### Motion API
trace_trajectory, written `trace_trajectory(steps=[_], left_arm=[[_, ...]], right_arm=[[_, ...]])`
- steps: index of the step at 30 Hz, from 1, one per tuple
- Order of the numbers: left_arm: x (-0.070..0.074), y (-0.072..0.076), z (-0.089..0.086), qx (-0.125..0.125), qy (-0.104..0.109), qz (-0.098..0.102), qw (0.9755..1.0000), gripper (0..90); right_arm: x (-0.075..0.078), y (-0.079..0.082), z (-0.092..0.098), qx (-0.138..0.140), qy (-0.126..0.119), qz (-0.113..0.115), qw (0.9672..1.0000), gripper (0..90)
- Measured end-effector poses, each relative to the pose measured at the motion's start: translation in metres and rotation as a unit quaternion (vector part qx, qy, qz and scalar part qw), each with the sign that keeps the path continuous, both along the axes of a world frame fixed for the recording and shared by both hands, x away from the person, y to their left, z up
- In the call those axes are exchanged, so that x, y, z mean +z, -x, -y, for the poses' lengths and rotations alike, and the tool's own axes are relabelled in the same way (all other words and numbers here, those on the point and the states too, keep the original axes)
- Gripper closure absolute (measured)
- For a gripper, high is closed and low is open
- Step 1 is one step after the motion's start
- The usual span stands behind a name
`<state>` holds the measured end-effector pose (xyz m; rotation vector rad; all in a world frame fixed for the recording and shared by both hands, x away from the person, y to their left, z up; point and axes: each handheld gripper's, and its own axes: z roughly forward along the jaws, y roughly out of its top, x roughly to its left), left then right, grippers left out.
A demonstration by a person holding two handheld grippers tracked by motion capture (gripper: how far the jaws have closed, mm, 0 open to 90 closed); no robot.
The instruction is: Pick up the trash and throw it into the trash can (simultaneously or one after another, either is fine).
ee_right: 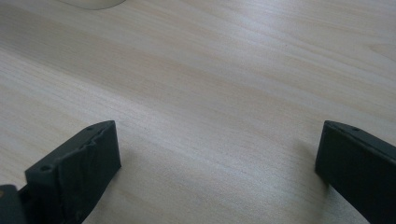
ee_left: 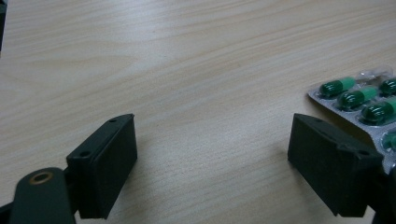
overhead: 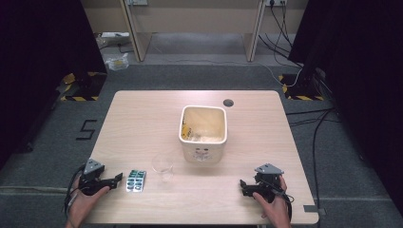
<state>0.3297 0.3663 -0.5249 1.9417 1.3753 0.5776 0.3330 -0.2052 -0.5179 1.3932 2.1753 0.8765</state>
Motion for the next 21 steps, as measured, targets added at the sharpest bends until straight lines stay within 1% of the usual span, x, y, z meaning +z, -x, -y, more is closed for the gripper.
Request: trace_trajectory(steps=[1, 2, 3, 4, 5, 6, 7, 8, 12, 14, 15, 17, 19, 21], left_arm=[[0.000, 0.000, -0.001, 0.000, 0.003, 0.000, 1.0000, 14.7], [0.000, 0.000, -0.002, 0.002, 0.014, 0.001, 0.9999, 14.7], [0.000, 0.000, -0.002, 0.002, 0.014, 0.001, 0.9999, 14.8], [0.001, 0.000, -0.005, 0.003, 0.026, -0.001, 0.9997, 15.1], [0.001, 0.000, -0.005, 0.003, 0.026, -0.001, 0.9997, 15.1], [0.001, 0.000, -0.004, 0.001, 0.038, -0.004, 0.9993, 15.1], [0.001, 0.000, -0.004, 0.001, 0.038, -0.004, 0.9993, 15.5], [0.004, 0.002, -0.002, -0.007, 0.045, -0.006, 0.9989, 15.8], [0.009, 0.004, 0.002, -0.011, 0.041, -0.001, 0.9991, 15.8], [0.015, 0.007, 0.007, -0.017, 0.053, 0.006, 0.9984, 15.8], [0.015, 0.007, 0.007, -0.017, 0.053, 0.006, 0.9984, 15.8], [0.020, 0.010, 0.011, -0.023, 0.061, 0.010, 0.9978, 15.8], [0.025, 0.013, 0.016, -0.029, 0.060, 0.017, 0.9977, 15.8], [0.029, 0.015, 0.021, -0.031, 0.068, 0.020, 0.9970, 15.8]], right_arm=[[0.000, 0.000, 0.000, 0.000, 0.000, 0.000, 1.0000, 0.2], [0.000, 0.000, 0.000, 0.000, 0.000, 0.000, 1.0000, 0.2], [0.000, 0.000, 0.000, 0.000, 0.000, 0.000, 1.0000, 0.1], [0.000, 0.000, 0.000, -0.002, -0.002, -0.001, 1.0000, 0.2], [0.000, 0.000, 0.000, -0.002, -0.002, -0.001, 1.0000, 0.2], [0.000, 0.000, 0.000, -0.001, -0.001, 0.000, 1.0000, 0.1], [0.000, 0.000, 0.000, -0.001, -0.001, 0.000, 1.0000, 0.1], [0.000, 0.000, 0.000, -0.001, -0.001, 0.000, 1.0000, 0.1], [0.000, 0.000, 0.000, -0.001, -0.001, 0.000, 1.0000, 0.1], [0.000, 0.000, 0.000, -0.001, -0.001, 0.000, 1.0000, 0.1], [0.000, 0.000, 0.000, -0.001, -0.001, 0.000, 1.0000, 0.1], [0.000, 0.000, 0.000, -0.001, -0.001, 0.000, 1.0000, 0.1], [0.000, 0.000, 0.000, -0.001, -0.001, 0.000, 1.0000, 0.1], [0.000, 0.000, 0.000, -0.001, -0.001, 0.000, 1.0000, 0.1]])
